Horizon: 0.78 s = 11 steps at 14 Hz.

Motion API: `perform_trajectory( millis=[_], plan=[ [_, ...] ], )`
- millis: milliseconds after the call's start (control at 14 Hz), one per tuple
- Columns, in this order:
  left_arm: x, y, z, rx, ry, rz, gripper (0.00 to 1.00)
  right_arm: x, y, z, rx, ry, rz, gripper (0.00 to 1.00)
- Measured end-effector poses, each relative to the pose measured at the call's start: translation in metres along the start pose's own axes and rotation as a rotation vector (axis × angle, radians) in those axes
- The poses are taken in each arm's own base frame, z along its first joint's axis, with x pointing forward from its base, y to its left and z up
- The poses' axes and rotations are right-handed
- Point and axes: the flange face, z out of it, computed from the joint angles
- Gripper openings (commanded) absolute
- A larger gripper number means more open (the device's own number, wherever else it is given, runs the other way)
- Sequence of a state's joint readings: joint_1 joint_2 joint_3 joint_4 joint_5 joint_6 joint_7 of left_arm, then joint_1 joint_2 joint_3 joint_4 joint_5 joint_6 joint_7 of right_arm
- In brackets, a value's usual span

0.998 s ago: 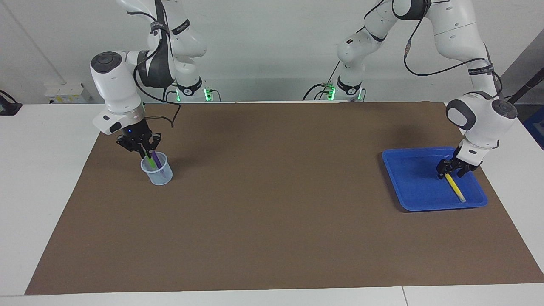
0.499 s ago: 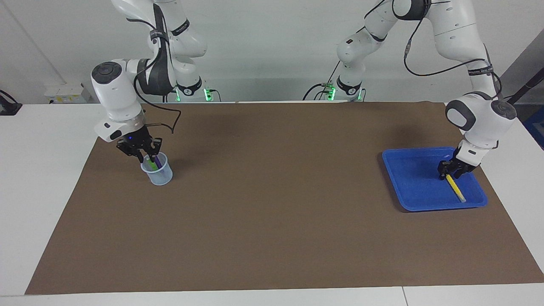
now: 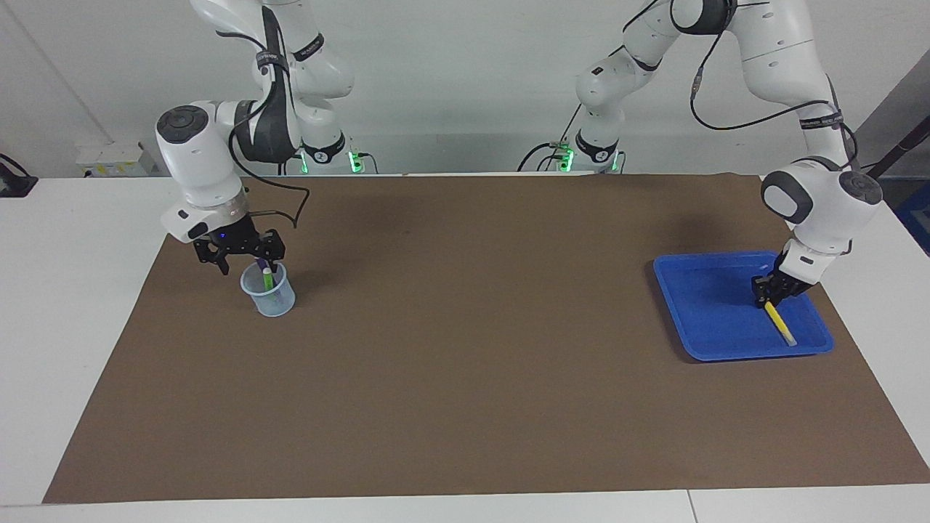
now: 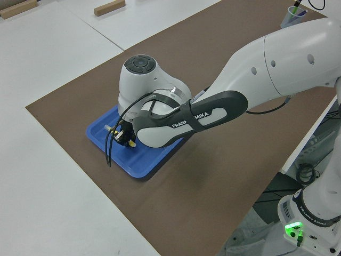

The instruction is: Transfer and insert pens with both arms

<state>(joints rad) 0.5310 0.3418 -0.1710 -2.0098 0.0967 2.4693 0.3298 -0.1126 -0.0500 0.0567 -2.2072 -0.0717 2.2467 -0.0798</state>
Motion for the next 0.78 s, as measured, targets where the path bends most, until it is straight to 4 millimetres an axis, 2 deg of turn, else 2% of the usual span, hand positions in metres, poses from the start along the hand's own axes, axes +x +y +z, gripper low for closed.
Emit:
perform_trajectory(
  millis=[71,143,499,784],
  plan=[
    [0.0,0.0,0.0,0.0,-0.001,-0.001,0.03,0.0,0.0,0.0,0.0,0.001,0.0,1.0],
    [0.0,0.0,0.0,0.0,-0.001,-0.003,0.0,0.0,0.0,-0.001,0.0,0.001,0.0,1.0],
    [0.0,0.002,-0.002,-0.007,-0.022,-0.017,0.0,0.002,0.002,-0.015,-0.001,-0.014,0.002,1.0],
    [0.006,0.007,-0.02,-0.014,-0.056,-0.056,0.0,0.0,0.002,-0.03,-0.003,-0.026,0.004,1.0]
  ],
)
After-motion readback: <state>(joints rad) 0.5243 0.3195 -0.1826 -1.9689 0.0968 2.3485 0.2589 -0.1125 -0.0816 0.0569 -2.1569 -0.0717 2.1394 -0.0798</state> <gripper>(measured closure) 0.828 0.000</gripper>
